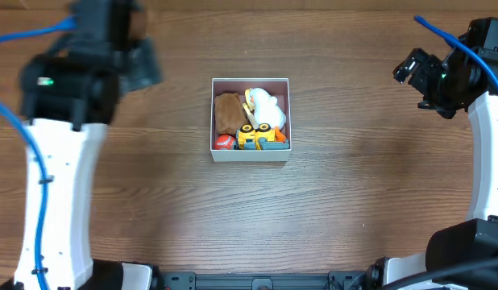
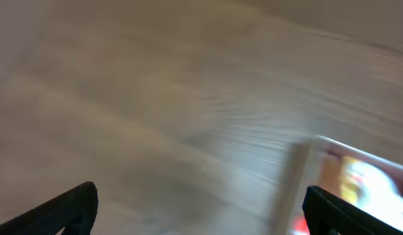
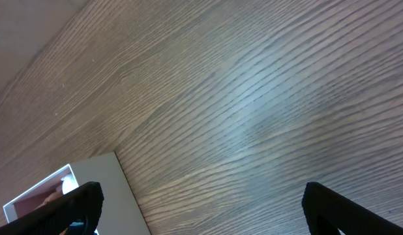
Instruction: Pack container
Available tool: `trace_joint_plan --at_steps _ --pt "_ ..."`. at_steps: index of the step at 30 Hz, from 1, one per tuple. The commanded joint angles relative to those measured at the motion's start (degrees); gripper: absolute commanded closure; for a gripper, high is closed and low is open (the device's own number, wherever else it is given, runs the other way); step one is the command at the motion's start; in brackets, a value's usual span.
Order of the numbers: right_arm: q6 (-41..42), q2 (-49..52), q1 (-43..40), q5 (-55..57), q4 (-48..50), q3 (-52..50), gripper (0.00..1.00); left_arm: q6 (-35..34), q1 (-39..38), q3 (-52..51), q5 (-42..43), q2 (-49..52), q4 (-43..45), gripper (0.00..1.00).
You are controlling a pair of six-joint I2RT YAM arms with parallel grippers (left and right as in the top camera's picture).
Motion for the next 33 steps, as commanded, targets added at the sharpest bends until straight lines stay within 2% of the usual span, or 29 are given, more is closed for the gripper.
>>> trace_joint_plan --at_steps 1,5,18,22,25,29,33 --pt "0.00 -0.20 0.15 -0.07 0.28 0.28 0.00 0.76 8.17 -0.07 -1.03 0.92 -1.66 0.00" --pt "0.00 -0.20 0.15 -0.07 0.28 0.28 0.00 0.74 10.75 -0.07 0.83 2.54 -1.68 0.00" --pt "0.00 -1.75 0.52 -0.07 0.26 0.31 0.00 0.74 10.69 -0.07 0.85 5.99 -1.64 0.00" --pt "-0.46 -7.65 4.24 2.14 -0.09 0.28 0.00 0.74 10.69 -0.07 0.83 5.99 -1.64 0.00" --pt "-0.66 -13.99 7.78 15.58 0.57 0.17 0.00 0.74 10.69 -0.07 0.83 5.99 -1.64 0.00" --pt "-3.32 -22.62 10.36 20.57 10.16 -4.37 0.00 0.74 10.69 -0.07 0.83 5.99 -1.64 0.00" --pt "-4.81 -33.22 10.73 20.61 18.99 -16.15 0.00 0.74 10.69 -0.07 0.83 5.99 -1.64 0.00"
